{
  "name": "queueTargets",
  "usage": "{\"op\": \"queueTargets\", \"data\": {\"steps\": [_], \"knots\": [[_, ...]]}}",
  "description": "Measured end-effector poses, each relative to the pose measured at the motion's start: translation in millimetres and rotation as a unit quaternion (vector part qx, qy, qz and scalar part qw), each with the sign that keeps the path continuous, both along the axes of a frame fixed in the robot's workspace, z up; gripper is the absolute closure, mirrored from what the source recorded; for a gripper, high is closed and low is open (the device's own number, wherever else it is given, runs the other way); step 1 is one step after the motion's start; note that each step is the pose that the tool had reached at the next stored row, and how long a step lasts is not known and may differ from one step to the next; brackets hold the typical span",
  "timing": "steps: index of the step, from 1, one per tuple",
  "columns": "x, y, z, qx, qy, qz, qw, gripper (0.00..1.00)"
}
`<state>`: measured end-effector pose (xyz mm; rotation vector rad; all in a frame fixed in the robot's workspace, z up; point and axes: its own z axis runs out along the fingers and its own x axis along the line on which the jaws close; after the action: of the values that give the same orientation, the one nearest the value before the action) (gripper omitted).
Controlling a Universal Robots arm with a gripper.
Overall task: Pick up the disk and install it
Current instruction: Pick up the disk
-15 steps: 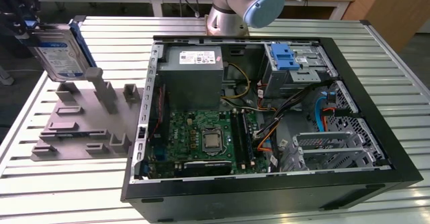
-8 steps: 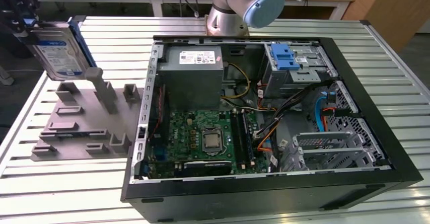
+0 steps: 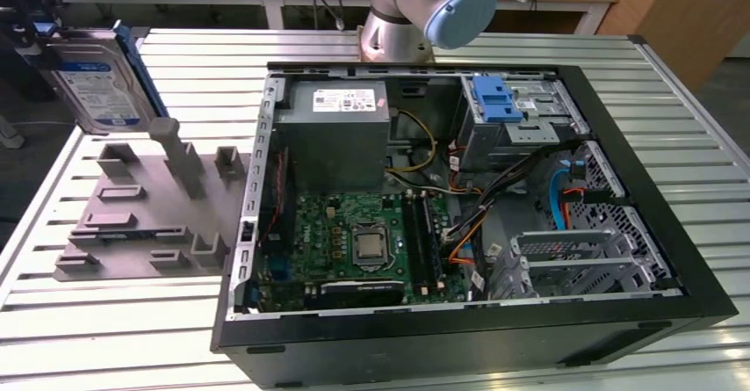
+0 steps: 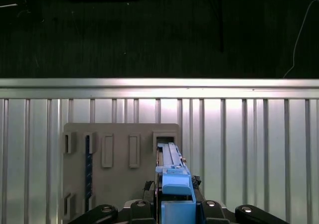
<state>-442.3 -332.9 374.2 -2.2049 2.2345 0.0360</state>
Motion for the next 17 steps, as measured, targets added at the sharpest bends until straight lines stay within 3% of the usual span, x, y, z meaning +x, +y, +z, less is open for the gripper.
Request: {"op": "queueTargets", "data": {"steps": [17], "knots": [[0.0,0.0,15.8,0.0000,0.0001,0.000,1.0000,0.64]]}}
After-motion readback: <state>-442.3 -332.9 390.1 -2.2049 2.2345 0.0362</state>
